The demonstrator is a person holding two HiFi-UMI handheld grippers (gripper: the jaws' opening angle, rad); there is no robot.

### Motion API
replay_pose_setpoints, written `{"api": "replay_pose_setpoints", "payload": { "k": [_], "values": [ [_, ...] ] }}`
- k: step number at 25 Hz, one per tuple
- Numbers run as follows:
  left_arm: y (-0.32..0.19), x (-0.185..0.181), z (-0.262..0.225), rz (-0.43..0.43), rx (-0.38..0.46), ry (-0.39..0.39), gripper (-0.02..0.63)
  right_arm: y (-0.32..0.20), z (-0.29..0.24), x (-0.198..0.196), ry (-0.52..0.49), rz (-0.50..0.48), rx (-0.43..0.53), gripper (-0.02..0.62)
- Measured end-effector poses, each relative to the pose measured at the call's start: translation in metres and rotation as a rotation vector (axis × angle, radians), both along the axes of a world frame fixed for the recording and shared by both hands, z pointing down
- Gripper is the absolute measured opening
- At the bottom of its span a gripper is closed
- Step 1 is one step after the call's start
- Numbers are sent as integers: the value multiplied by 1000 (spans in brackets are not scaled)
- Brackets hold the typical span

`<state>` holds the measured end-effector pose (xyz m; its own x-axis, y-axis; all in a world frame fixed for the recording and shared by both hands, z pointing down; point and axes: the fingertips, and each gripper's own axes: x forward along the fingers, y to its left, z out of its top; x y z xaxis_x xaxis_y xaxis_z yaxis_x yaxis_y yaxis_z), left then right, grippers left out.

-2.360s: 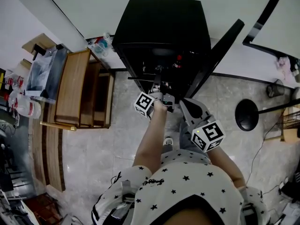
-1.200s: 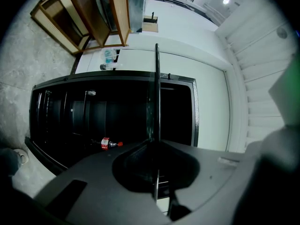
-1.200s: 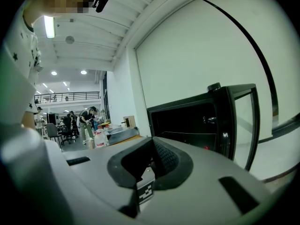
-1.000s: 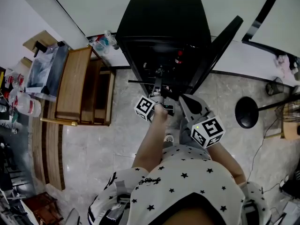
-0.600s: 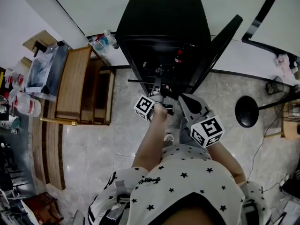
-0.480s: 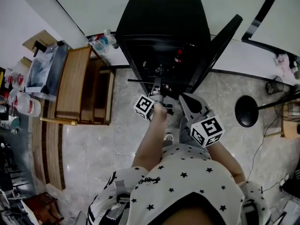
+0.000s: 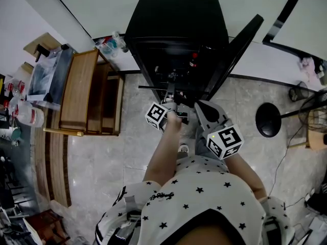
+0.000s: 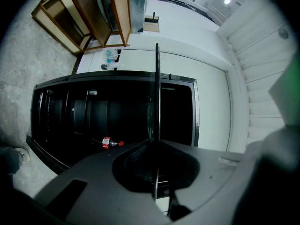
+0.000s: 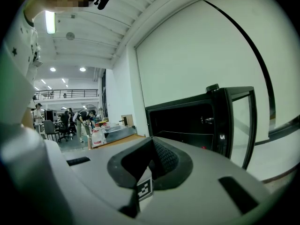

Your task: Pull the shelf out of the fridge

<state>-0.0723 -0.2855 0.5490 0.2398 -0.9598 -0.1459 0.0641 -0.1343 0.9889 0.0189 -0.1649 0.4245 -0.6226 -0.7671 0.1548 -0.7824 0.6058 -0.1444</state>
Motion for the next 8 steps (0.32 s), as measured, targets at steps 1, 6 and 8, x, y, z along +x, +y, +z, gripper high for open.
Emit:
{"api": "replay_pose_setpoints", "payload": {
  "k": [1,6,8],
  "values": [
    [0,0,0,0,0,-1,25,0,0,0,0,1,0,-8],
    [-1,0,0,3,-4,2,25,-3,-1,-1,1,6,-1,-8],
    [0,0,0,5,-4,1,25,-3,-1,-1,1,8,0,-8]
  ]
}}
